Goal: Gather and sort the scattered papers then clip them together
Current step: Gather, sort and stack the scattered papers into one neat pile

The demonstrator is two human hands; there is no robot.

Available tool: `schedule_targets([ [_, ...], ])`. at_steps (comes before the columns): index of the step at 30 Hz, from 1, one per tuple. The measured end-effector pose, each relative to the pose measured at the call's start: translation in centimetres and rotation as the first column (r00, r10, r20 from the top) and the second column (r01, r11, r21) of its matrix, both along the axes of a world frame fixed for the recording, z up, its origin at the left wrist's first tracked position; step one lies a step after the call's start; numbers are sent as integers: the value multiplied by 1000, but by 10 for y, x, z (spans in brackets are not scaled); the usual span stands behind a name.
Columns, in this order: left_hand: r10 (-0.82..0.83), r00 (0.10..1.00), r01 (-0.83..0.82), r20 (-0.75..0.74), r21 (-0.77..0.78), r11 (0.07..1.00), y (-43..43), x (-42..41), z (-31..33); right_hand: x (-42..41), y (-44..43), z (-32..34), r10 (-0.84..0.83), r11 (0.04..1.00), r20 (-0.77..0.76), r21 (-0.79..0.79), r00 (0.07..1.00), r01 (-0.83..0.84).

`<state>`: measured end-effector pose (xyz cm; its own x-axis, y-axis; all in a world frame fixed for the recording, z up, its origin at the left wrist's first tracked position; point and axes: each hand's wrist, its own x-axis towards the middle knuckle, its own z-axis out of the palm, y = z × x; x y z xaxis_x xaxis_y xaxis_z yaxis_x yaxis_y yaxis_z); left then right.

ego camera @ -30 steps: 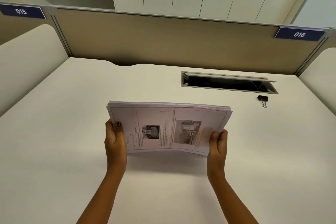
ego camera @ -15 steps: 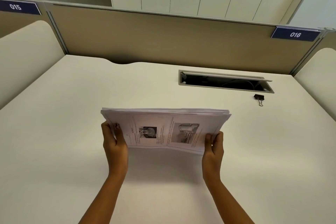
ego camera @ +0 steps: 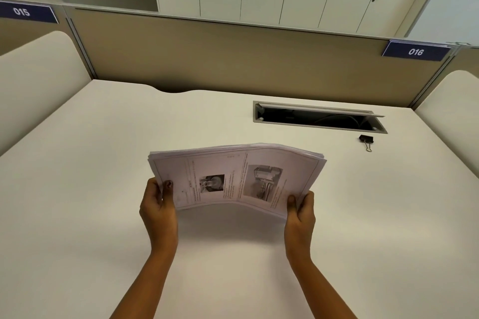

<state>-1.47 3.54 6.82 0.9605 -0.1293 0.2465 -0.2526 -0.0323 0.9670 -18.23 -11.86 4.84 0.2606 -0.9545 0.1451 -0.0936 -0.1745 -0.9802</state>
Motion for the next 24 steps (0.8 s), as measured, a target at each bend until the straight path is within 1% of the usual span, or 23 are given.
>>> schedule_targets([
  [2, 48, 998, -48, 29, -1, 999, 1, 2, 6, 0, -4, 6, -4, 999, -8, -38, 1000, 3],
  [5, 114, 992, -113, 50, -24, 993, -1, 5, 28, -1, -13, 25, 13, 994, 51, -109, 999, -7],
  [7, 137, 986, -134, 93, -41, 990, -3, 7, 47, -1, -18, 42, -4, 984, 65, -175, 998, 16],
  [9, 156, 967, -151, 200, -41, 988, -3, 7, 68, -1, -23, 61, -38, 955, 62, -293, 997, 54],
  [11, 149, 932, -149, 330, -26, 989, -3, 8, 85, -4, -27, 80, -50, 893, 32, -447, 998, 59],
  [12, 138, 910, -145, 392, -11, 989, -3, 8, 93, -6, -27, 91, -35, 853, -4, -522, 999, 28],
  [14, 96, 851, -132, 516, 35, 991, -4, 8, 108, -9, -27, 108, 63, 782, -114, -612, 991, -120],
  [16, 44, 790, -115, 611, 78, 990, -8, 7, 121, -11, -23, 121, 229, 734, -208, -604, 951, -309],
  [19, -2, 724, -104, 690, 112, 988, -17, 3, 141, -9, -10, 130, 470, 703, -208, -500, 858, -506],
  [21, -45, 684, -66, 728, 122, 990, -23, -1, 151, -5, -2, 130, 514, 690, -217, -471, 830, -550],
  [23, -108, 622, -12, 776, 148, 989, -27, -5, 158, -1, 2, 125, 477, 711, -225, -469, 849, -524],
  [24, -139, 589, 10, 796, 165, 986, -28, -6, 161, 0, 3, 122, 467, 735, -200, -455, 861, -504],
])
